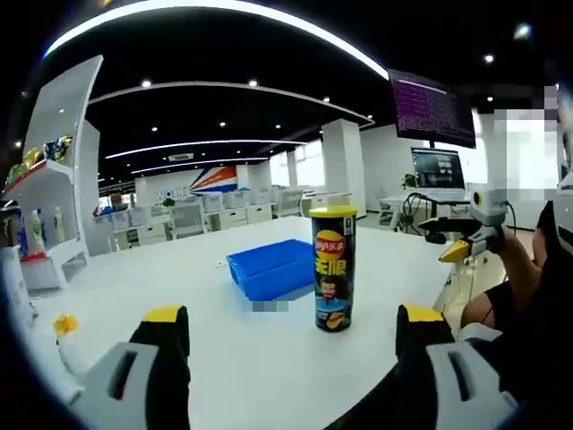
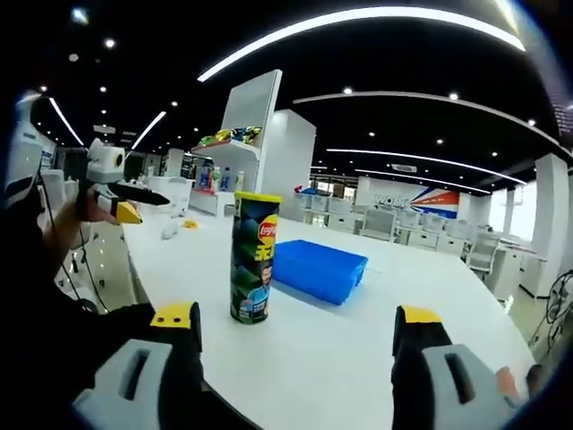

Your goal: Open the lid of the chip container on the table, take out the chips, place them into the box in front of the container, and close the lid

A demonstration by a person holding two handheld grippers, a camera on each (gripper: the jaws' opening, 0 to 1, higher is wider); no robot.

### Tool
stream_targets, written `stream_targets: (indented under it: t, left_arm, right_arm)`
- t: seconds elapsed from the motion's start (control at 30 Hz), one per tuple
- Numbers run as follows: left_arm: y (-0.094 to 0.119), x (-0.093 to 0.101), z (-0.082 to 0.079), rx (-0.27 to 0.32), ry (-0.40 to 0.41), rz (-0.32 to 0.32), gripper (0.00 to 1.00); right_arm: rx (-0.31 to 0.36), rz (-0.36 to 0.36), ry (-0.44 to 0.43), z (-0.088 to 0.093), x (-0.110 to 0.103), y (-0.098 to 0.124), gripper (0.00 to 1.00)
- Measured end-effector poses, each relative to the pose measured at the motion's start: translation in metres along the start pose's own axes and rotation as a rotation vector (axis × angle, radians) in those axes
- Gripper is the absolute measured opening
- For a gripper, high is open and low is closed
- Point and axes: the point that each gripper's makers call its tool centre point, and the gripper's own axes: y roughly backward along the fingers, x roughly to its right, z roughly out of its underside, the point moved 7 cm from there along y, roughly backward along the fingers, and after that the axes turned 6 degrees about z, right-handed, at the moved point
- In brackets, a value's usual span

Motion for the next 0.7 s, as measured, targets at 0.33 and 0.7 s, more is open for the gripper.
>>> stream_targets:
  t: [0.33, 0.7]
  left_arm:
    - [-0.0021, 0.0019, 0.0003, -0.001, -0.001, 0.001, 0.95]
    - [-0.0033, 0.0018, 0.0012, 0.002, 0.0, 0.004, 0.95]
  right_arm:
    - [0.008, -0.005, -0.011, 0.0003, 0.0002, 0.0028, 0.82]
    - [0.002, -0.012, -0.001, 0.0028, -0.0014, 0.0021, 0.81]
